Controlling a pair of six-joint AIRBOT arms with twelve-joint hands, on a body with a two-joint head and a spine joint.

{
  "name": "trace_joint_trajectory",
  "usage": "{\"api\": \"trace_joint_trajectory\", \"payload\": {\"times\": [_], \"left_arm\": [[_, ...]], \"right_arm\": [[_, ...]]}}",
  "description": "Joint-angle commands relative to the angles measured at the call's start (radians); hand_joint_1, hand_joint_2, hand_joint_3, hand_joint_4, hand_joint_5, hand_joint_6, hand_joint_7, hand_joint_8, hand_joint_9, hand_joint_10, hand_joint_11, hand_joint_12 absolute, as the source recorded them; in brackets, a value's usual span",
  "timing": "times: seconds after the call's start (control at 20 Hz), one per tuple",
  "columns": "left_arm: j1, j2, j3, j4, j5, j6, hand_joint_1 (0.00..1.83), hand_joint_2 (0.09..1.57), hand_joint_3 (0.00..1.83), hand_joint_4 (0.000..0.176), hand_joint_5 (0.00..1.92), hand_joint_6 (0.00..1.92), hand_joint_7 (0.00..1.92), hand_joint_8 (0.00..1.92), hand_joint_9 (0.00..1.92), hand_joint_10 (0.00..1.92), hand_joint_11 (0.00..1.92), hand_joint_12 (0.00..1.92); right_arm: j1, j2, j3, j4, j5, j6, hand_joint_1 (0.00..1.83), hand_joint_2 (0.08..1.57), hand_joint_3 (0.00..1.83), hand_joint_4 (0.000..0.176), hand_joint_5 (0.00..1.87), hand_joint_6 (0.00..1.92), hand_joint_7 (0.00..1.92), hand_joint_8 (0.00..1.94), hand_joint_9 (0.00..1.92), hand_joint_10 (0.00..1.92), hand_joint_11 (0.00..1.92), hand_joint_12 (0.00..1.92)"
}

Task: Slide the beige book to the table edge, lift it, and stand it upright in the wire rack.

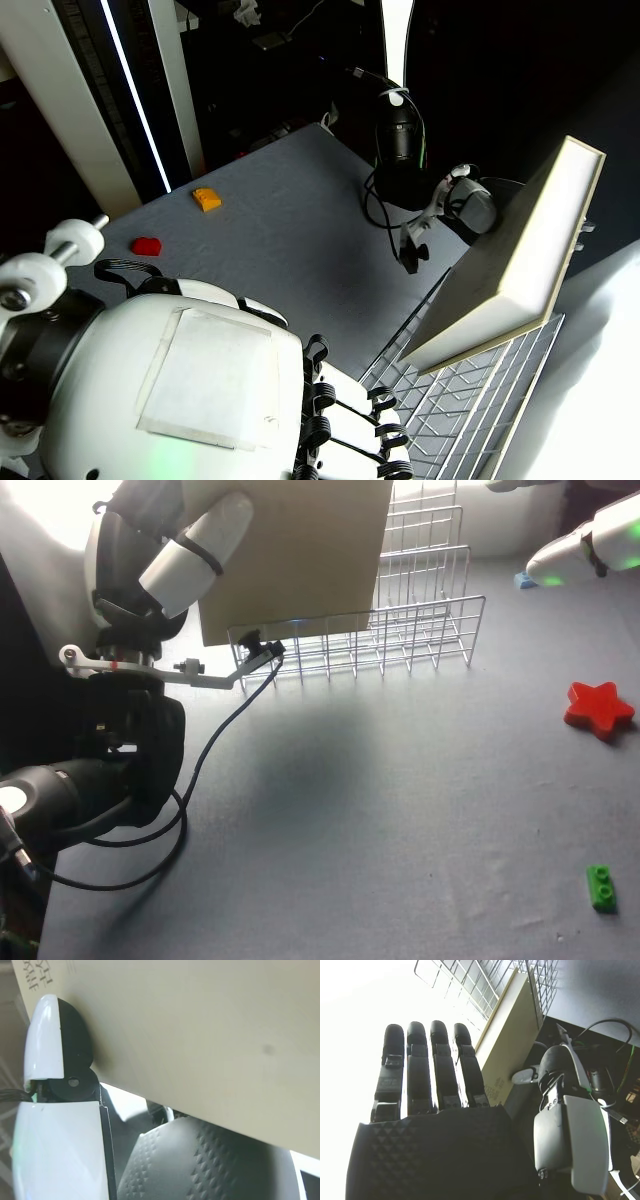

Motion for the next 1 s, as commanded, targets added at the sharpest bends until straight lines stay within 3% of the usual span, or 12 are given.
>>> {"api": "trace_joint_trajectory", "payload": {"times": [0.0, 0.1, 0.15, 0.25, 0.3, 0.35, 0.4, 0.95], "left_arm": [[-0.011, 0.003, 0.011, 0.007, -0.120, -0.007, 1.49, 1.15, 0.00, 0.000, 0.86, 1.03, 0.83, 1.20, 0.85, 1.29, 0.75, 1.57], [-0.011, -0.001, 0.010, 0.008, -0.128, -0.006, 1.49, 1.15, 0.00, 0.000, 0.82, 1.08, 0.82, 1.22, 0.84, 1.31, 0.74, 1.58], [-0.012, -0.005, 0.010, 0.014, -0.132, -0.004, 1.39, 1.16, 0.00, 0.000, 0.83, 1.09, 0.85, 1.21, 0.84, 1.37, 0.76, 1.42], [-0.017, -0.007, 0.013, 0.078, -0.132, -0.011, 1.36, 1.17, 0.00, 0.000, 0.86, 1.08, 0.82, 1.25, 0.82, 1.40, 0.76, 1.36], [-0.017, -0.008, 0.012, 0.093, -0.132, -0.014, 1.46, 1.16, 0.00, 0.000, 0.86, 1.06, 0.81, 1.23, 0.83, 1.32, 0.73, 1.55], [-0.017, -0.008, 0.004, 0.097, -0.134, -0.015, 1.48, 1.15, 0.00, 0.000, 0.87, 1.05, 0.81, 1.23, 0.82, 1.30, 0.72, 1.59], [-0.014, -0.008, -0.005, 0.098, -0.136, -0.015, 1.36, 1.18, 0.00, 0.000, 0.83, 1.12, 0.81, 1.26, 0.82, 1.40, 0.76, 1.37], [-0.021, -0.047, -0.017, 0.096, -0.143, -0.016, 1.36, 1.17, 0.00, 0.000, 0.86, 1.08, 0.81, 1.27, 0.82, 1.41, 0.79, 1.34]], "right_arm": [[0.007, 0.007, -0.002, 0.022, -0.067, 0.004, 0.09, 1.14, 0.00, 0.000, 0.28, 0.00, 0.26, 0.00, 0.24, 0.00, 0.00, 0.57], [0.008, 0.007, -0.004, 0.022, -0.067, 0.004, 0.10, 1.14, 0.00, 0.000, 0.28, 0.00, 0.27, 0.00, 0.25, 0.00, 0.00, 0.60], [0.008, 0.007, -0.005, 0.022, -0.067, 0.004, 0.10, 1.14, 0.00, 0.000, 0.29, 0.00, 0.28, 0.00, 0.25, 0.00, 0.00, 0.62], [0.008, 0.006, -0.006, 0.022, -0.067, 0.004, 0.09, 1.14, 0.00, 0.000, 0.28, 0.00, 0.27, 0.00, 0.24, 0.00, 0.00, 0.64], [0.008, 0.006, -0.006, 0.022, -0.067, 0.004, 0.10, 1.14, 0.00, 0.000, 0.26, 0.00, 0.26, 0.00, 0.23, 0.00, 0.00, 0.64], [0.008, 0.007, -0.008, 0.022, -0.067, 0.003, 0.12, 1.14, 0.00, 0.000, 0.28, 0.01, 0.27, 0.01, 0.25, 0.01, 0.00, 0.64], [0.008, 0.008, -0.009, 0.022, -0.068, 0.003, 0.10, 1.15, 0.00, 0.000, 0.28, 0.00, 0.27, 0.00, 0.24, 0.00, 0.00, 0.63], [0.010, 0.002, -0.010, 0.022, -0.069, -0.008, 0.13, 1.13, 0.00, 0.000, 0.33, 0.01, 0.31, 0.01, 0.28, 0.01, 0.00, 0.71]]}}
